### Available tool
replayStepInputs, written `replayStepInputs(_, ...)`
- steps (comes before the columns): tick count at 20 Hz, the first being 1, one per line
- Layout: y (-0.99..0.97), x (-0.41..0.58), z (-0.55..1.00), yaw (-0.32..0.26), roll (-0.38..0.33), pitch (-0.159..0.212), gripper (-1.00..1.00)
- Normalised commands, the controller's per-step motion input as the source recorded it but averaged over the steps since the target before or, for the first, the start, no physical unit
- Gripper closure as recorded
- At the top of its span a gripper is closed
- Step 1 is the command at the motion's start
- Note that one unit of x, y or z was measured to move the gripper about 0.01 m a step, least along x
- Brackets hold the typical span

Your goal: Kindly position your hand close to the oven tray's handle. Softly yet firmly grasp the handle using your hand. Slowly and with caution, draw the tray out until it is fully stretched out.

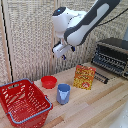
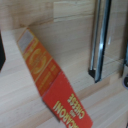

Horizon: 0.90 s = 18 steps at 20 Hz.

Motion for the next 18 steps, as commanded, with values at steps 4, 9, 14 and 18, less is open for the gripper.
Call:
replayStepInputs(4, -0.13, -0.030, -0.02, 0.146, -0.374, 0.000, -1.00)
replayStepInputs(9, -0.07, -0.003, -0.03, 0.127, -0.375, 0.013, -1.00)
replayStepInputs(14, -0.15, -0.113, 0.00, 0.083, -0.373, 0.016, -1.00)
replayStepInputs(18, -0.59, -0.250, 0.00, 0.043, -0.305, -0.014, -1.00)
